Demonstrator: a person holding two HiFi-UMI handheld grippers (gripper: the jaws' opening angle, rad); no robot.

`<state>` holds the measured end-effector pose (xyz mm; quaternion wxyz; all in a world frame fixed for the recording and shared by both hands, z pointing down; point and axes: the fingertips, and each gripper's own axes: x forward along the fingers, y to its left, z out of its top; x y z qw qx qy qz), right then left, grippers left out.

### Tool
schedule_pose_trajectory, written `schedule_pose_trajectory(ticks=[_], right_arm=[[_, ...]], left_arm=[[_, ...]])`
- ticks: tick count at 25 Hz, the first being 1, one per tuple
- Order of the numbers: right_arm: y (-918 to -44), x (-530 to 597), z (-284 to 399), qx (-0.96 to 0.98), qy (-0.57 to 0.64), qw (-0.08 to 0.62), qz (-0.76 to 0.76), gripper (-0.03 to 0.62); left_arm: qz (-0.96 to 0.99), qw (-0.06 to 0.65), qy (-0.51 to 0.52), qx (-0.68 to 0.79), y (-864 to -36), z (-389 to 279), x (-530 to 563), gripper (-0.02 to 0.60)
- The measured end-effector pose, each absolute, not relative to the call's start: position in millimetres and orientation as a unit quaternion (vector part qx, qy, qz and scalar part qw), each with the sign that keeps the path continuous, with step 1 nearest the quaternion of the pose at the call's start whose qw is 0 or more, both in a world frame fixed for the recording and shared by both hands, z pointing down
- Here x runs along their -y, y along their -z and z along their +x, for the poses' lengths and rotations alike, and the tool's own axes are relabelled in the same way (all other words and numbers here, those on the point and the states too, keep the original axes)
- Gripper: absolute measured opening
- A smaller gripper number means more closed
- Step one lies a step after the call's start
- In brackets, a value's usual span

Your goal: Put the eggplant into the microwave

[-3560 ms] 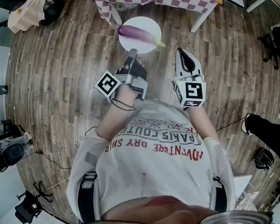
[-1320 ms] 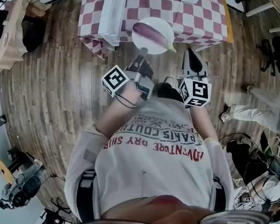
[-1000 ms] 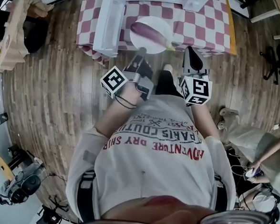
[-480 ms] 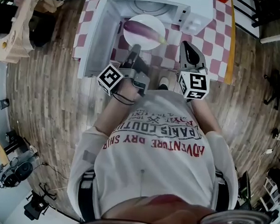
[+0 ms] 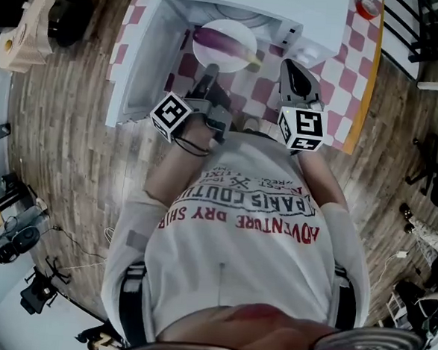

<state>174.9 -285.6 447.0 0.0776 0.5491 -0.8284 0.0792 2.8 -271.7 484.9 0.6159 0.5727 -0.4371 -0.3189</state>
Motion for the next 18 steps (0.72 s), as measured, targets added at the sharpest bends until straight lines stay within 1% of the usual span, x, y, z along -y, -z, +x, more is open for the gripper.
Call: schedule_pose_trajectory(ticks=[7,11,18], right_arm=[[-460.7,304.9,157.4,0.838,-0.093,0.098,0.529,0.026],[-466.8,319.7,147.9,0.839,-0.097,0.101,0.526,0.026],[-483.0,342.7,135.8,0.836,-0.11,0.11,0.527,0.026]], left_arm=[[0.562,0.621,0.33,0.435,-503.2,3.0,297.8,0.032],[0.565,0.611,0.337,0.439,-513.9,-2.2,321.1,0.032],[0.561,0.623,0.316,0.444,-545.2,-7.0,353.8,0.032]])
